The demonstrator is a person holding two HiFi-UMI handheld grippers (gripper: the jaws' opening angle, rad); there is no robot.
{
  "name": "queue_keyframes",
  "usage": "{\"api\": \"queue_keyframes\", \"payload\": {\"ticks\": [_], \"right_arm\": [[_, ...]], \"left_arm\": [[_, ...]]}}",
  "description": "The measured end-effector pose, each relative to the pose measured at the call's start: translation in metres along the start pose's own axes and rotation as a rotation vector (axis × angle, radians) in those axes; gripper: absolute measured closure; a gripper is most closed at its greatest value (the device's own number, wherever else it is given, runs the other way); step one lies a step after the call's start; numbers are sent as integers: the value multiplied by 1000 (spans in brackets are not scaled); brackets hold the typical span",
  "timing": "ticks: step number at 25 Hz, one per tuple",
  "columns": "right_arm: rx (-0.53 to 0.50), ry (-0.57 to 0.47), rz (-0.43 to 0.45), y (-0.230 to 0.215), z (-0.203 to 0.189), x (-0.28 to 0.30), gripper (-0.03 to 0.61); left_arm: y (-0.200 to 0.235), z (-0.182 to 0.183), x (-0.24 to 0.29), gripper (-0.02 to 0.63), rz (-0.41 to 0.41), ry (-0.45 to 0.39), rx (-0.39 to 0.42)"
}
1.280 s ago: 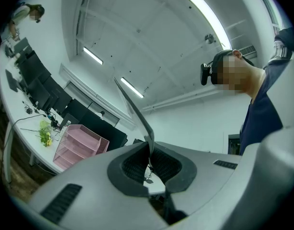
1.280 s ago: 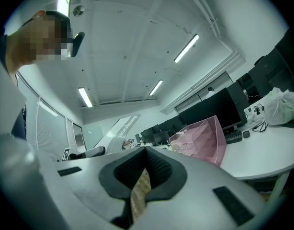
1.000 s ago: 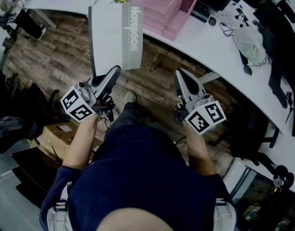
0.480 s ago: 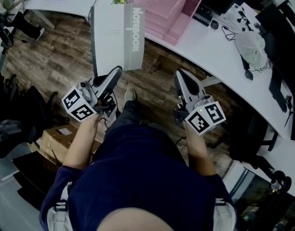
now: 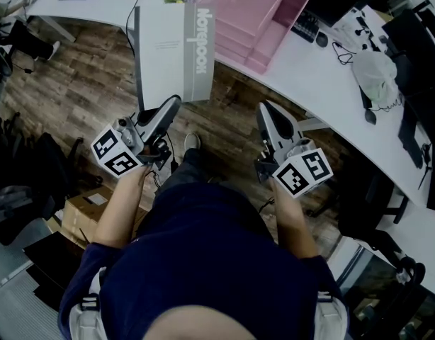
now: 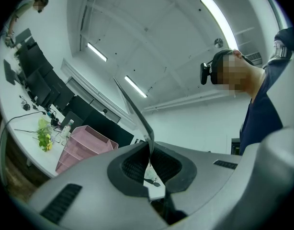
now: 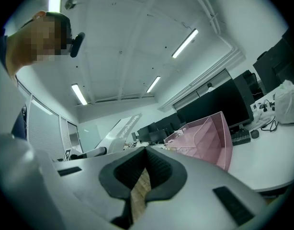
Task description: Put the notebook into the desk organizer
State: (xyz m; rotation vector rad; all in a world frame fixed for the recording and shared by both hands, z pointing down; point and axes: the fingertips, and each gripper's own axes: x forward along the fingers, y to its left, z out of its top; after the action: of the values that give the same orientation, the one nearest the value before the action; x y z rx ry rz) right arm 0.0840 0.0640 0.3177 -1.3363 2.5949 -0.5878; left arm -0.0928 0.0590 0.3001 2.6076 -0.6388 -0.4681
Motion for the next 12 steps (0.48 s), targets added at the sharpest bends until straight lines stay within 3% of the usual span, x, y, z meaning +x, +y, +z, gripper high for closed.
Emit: {"api": "queue_keyframes", "payload": {"ticks": [12], "right_arm": [[29, 32, -34, -31, -2, 72, 574]], "left_arm": [[76, 17, 21, 578, -10, 22, -45]]}}
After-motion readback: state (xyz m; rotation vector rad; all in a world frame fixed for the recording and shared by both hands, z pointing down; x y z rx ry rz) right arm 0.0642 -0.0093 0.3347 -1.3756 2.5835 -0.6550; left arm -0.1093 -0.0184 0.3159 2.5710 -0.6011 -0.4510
